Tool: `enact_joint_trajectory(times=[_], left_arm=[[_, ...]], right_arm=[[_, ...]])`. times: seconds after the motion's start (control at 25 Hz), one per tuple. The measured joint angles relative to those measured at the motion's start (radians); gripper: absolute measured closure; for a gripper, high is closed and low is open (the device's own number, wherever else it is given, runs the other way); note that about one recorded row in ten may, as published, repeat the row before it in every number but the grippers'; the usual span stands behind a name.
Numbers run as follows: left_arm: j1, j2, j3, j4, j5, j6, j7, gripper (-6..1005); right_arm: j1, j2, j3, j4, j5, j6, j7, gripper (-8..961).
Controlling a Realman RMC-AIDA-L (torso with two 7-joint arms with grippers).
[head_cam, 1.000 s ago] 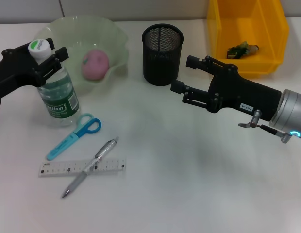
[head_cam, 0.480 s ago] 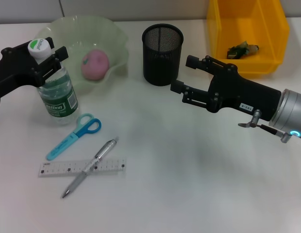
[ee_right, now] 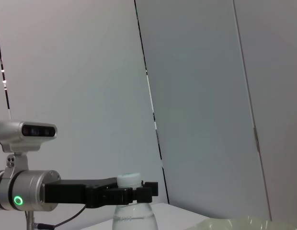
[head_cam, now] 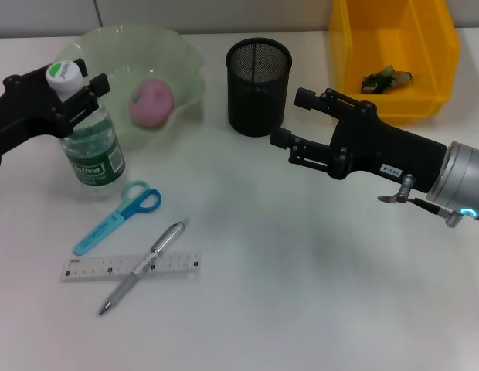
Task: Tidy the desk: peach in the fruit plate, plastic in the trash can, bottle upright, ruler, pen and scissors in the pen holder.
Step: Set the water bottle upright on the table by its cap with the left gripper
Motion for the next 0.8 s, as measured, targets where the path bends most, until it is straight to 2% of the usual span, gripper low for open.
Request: enact_joint_trajectory(times=[0.44, 0.64, 0.8], left_arm=[[-0.001, 0.0, 0.005, 0.006, -0.005, 0.003, -0.002, 456], [0.0, -0.001, 0.006, 0.006, -0.005, 0.003, 0.0, 376], [0.001, -0.001, 0.006, 0.005, -0.005, 0.003, 0.0, 381]], right_arm=[[0.0, 0.0, 0.0, 0.0, 0.0, 0.0, 0.0, 167], [0.0, 0.0, 0.0, 0.0, 0.0, 0.0, 0.0, 167], [0.0, 0.0, 0.0, 0.0, 0.0, 0.0, 0.0, 167]])
